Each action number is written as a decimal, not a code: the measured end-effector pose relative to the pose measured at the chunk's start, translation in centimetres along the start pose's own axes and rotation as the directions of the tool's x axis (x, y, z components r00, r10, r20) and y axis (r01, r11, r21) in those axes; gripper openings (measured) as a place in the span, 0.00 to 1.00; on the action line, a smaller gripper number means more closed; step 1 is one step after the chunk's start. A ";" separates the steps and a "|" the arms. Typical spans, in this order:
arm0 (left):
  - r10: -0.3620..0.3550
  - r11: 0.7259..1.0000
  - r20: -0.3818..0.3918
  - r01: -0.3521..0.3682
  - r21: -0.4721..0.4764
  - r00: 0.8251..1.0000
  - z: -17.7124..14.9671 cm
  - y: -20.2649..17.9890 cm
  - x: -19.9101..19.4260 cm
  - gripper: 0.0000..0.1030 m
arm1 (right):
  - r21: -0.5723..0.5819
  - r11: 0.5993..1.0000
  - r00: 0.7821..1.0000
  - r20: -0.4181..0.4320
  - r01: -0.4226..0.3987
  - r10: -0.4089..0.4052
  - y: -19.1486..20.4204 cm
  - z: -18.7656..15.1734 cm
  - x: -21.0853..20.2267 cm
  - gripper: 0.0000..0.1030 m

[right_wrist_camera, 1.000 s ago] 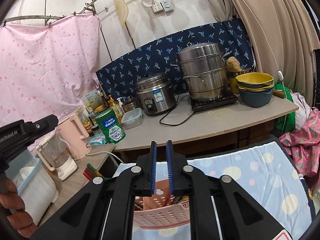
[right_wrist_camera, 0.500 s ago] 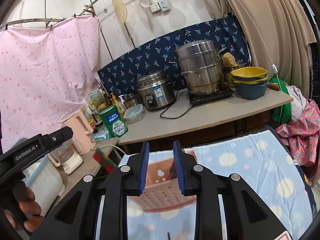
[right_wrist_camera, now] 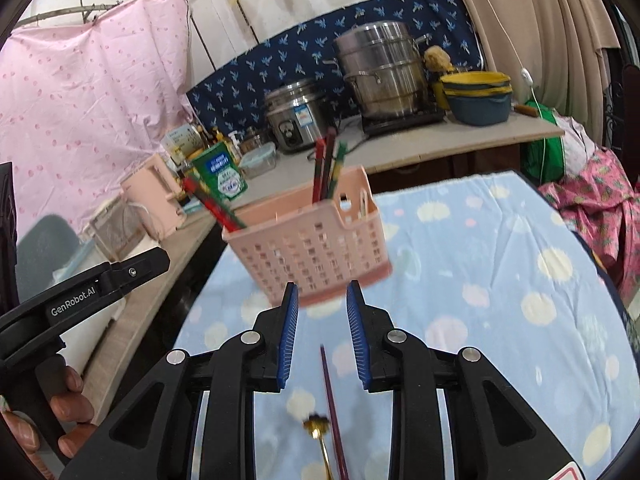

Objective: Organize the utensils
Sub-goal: 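Move both grippers back toward the dark chopstick and gold spoon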

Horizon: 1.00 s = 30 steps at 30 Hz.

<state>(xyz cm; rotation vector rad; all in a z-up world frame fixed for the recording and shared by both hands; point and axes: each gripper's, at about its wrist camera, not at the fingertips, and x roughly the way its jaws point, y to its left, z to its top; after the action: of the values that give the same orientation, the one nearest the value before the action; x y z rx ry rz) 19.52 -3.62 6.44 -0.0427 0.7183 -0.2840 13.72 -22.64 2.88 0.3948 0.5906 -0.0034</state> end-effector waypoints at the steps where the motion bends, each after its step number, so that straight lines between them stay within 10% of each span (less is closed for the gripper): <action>1: -0.002 1.000 -0.016 0.002 -0.003 1.000 -0.7 0.0 0.1 0.48 | -0.004 1.000 1.000 -0.017 0.007 -0.007 -0.1 -0.9 -0.1 0.24; 17: 0.010 1.000 -0.261 -0.012 -0.003 0.965 -12.7 0.9 1.4 0.48 | -0.092 0.994 0.962 -0.263 0.055 -0.077 -1.8 -14.7 -1.9 0.24; 30: 0.039 0.999 -0.315 -0.038 0.010 0.948 -17.3 1.4 0.8 0.55 | -0.115 0.992 0.945 -0.315 0.051 -0.085 -1.7 -17.3 -2.0 0.25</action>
<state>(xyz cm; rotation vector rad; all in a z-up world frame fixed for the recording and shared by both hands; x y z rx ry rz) 9.15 -1.53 -7.28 0.0215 1.0358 -0.2575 2.51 -18.20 -9.75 0.2730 0.9214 0.0258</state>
